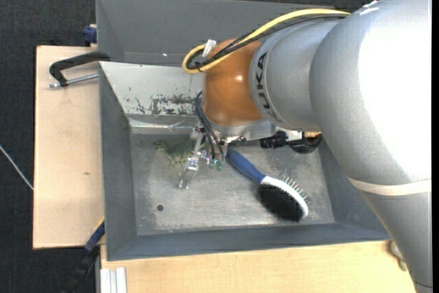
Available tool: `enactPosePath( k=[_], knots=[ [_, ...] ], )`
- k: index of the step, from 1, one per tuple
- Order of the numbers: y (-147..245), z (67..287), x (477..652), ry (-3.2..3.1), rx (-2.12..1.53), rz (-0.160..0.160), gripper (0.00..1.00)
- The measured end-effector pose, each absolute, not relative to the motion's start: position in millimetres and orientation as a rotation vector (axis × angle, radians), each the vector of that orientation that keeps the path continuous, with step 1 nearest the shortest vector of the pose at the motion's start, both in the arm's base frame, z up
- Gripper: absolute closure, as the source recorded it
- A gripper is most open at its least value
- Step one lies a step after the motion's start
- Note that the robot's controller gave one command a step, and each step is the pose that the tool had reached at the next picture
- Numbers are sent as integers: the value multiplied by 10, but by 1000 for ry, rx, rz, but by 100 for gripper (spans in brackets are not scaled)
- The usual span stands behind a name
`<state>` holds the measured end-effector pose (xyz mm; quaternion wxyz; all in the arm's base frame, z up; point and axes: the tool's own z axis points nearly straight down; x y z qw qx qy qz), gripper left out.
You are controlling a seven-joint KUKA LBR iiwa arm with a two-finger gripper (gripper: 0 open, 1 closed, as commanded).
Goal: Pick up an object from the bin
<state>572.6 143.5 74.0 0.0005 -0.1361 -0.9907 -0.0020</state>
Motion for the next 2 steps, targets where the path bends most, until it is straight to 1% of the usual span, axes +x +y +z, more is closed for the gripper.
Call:
enactPosePath(
  k=[1,2],
  knots=[
    [1412,759,5763,-3127,-434,-9,100],
    [1336,2470,5832,-3123,-446,-10,100]
  ],
)
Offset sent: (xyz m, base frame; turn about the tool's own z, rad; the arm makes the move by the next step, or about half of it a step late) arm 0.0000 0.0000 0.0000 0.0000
